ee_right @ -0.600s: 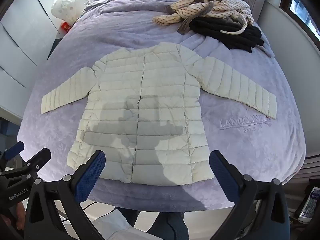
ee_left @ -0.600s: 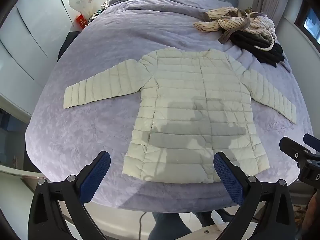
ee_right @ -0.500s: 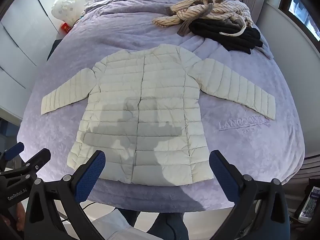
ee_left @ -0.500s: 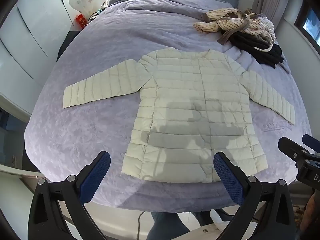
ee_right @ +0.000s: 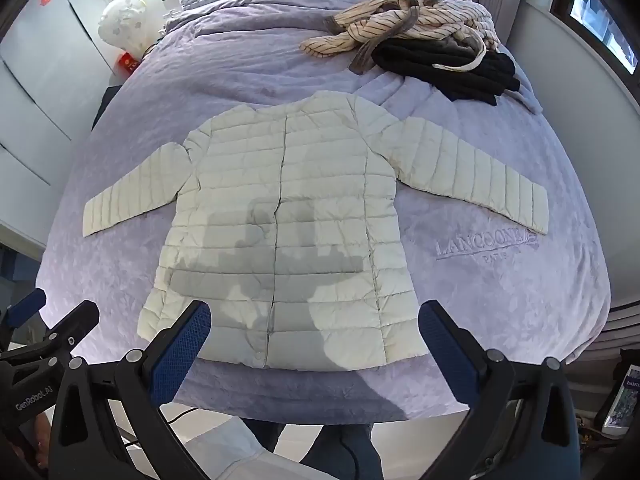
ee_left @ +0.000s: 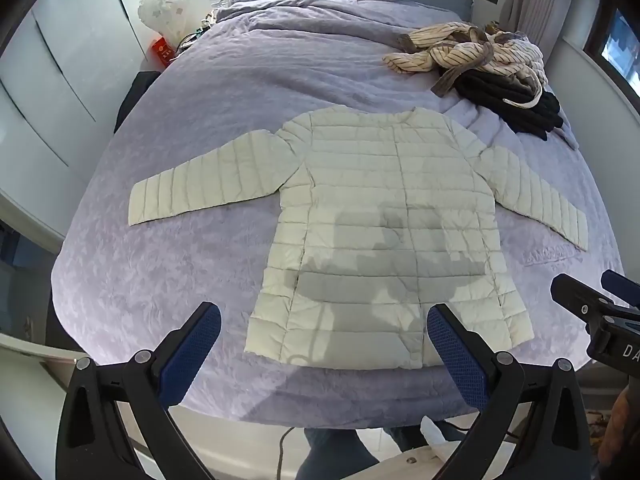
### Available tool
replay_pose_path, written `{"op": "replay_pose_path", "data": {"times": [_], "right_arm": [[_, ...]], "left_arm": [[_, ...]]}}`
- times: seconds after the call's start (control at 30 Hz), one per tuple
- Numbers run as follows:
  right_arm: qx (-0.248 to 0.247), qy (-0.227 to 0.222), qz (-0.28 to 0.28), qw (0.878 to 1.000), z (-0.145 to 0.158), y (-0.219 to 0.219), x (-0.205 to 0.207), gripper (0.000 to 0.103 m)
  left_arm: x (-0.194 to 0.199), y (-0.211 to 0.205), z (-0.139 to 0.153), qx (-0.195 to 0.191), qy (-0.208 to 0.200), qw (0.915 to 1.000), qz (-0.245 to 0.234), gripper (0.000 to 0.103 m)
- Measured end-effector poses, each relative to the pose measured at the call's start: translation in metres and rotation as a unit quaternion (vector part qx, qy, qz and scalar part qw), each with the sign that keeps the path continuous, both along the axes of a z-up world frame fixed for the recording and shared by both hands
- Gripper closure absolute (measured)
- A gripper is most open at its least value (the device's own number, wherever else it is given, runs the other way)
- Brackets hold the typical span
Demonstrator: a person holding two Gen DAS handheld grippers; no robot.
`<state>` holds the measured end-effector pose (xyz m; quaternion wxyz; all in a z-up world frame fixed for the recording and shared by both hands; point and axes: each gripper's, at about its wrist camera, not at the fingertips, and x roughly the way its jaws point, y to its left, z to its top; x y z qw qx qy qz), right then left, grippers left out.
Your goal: Fold large clothes
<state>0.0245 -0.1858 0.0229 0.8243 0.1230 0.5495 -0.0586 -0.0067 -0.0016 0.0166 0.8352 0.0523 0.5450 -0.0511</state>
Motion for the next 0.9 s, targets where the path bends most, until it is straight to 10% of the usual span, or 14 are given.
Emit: {"op": "replay_pose_path", "data": {"times": [0.9], "right_arm": [[0.0,0.004,0.0,1.0,-0.0011,0.0,0.0007,0.0]], "left_arm": [[0.0007,0.0001,-0.0011,0.0,-0.001,1.0,-0.002,0.0]]}}
